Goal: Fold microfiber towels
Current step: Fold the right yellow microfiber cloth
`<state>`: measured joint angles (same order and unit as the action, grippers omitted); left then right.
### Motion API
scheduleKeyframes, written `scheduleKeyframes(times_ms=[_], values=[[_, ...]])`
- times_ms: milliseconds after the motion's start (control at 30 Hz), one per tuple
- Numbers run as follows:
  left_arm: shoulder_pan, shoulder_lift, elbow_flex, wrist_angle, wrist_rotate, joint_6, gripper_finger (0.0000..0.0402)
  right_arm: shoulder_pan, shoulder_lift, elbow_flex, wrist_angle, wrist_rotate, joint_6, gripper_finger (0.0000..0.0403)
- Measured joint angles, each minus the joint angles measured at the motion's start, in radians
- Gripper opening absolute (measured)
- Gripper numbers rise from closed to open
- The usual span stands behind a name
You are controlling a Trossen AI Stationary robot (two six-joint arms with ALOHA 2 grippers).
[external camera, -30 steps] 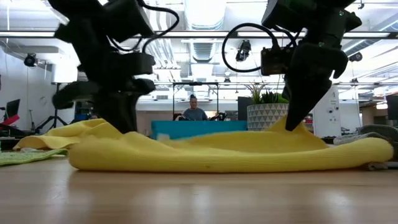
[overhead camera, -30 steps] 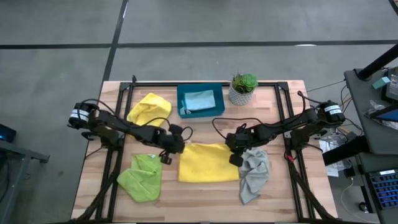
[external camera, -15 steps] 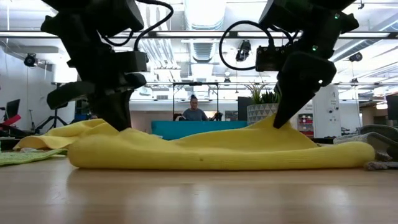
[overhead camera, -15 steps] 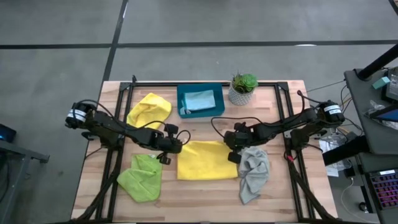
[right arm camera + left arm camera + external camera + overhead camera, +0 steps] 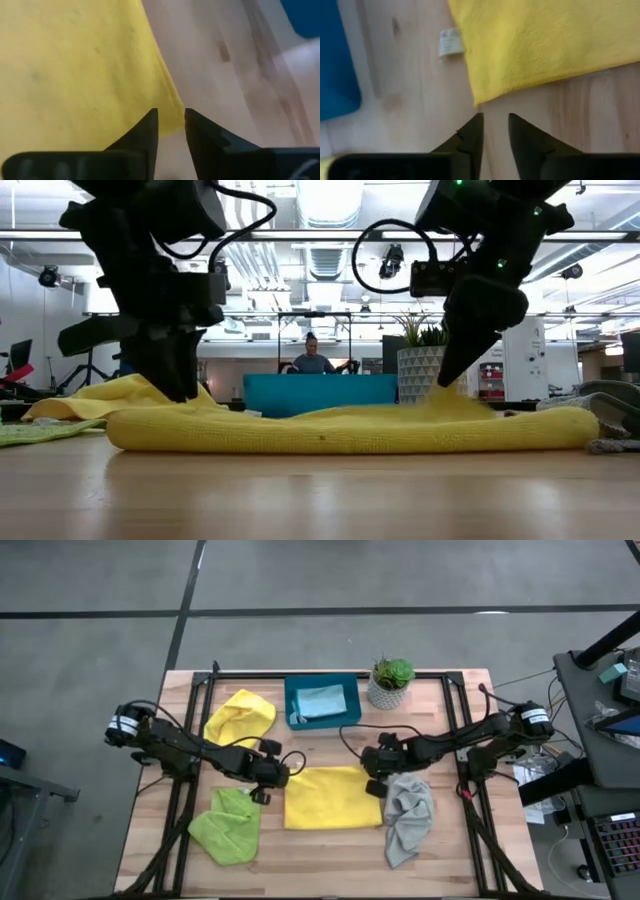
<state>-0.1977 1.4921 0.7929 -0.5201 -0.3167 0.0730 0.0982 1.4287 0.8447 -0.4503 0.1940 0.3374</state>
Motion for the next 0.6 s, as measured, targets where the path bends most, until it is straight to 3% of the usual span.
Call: scheduleKeyframes(times_ms=[167, 333, 600], values=[[0.0, -0.004, 0.031, -0.03, -0.006, -0.012, 0.0119, -0.014, -0.001, 0.036, -0.103, 0.001, 0.002, 0.0106], [-0.002, -0.008, 0.058, 0.027, 0.056, -0.042, 0.0124, -0.005, -0.001, 0.078, -0.119, 0.016, 0.001, 0.0092], [-0.018, 0.023, -0.02, 0.354, 0.109, -0.121, 0.0066, 0.05, 0.002, 0.038, 0.091, 0.016, -0.016, 0.0016]])
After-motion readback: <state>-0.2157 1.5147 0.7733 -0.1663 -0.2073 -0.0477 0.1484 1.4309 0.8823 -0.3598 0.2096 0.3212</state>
